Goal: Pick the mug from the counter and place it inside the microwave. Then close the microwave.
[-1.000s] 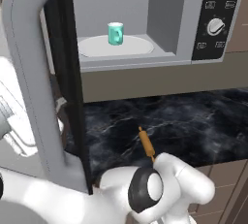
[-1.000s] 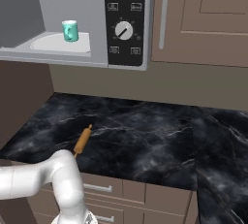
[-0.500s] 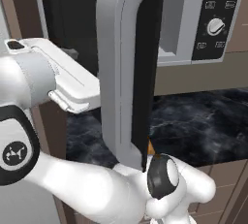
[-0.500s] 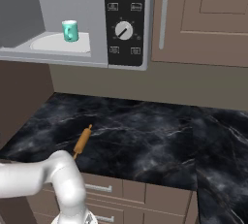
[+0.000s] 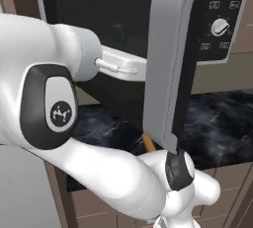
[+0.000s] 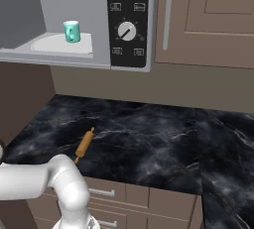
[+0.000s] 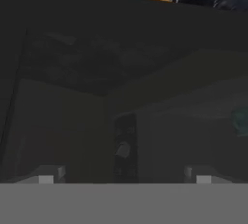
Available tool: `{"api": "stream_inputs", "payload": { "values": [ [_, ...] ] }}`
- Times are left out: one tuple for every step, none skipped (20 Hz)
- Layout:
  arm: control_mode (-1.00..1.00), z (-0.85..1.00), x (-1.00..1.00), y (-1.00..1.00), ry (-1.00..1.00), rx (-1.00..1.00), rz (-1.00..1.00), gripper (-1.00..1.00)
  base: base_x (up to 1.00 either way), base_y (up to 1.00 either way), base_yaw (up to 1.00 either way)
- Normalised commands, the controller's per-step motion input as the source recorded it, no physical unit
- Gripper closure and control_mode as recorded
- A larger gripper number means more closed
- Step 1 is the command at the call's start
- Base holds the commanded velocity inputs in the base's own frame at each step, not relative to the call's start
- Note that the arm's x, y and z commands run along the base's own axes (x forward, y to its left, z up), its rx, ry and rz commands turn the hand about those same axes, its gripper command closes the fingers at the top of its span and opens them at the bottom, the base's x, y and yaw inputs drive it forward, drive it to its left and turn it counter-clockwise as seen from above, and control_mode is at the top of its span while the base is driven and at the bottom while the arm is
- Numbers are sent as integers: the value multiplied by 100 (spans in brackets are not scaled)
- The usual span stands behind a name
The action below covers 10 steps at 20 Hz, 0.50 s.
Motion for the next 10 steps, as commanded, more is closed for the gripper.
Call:
{"api": "stream_inputs", "payload": {
  "values": [
    [-100,7,0,-54,27,0,5,-100,0,0,0],
    [-100,5,0,-56,26,0,5,-100,0,0,0],
    [-100,3,0,-57,26,0,6,-100,0,0,0],
    [-100,1,0,-56,25,0,6,-100,0,0,0],
    [-100,0,0,-57,25,0,6,-100,0,0,0],
    [-100,0,0,-55,23,0,6,-100,0,0,0],
    [-100,0,0,-54,21,0,5,-100,0,0,0],
    [-100,0,0,-50,18,0,5,-100,0,0,0],
    [-100,-10,0,-49,15,0,5,-100,0,0,0],
    [-100,-13,0,-51,11,0,5,-100,0,0,0]
  ]
}}
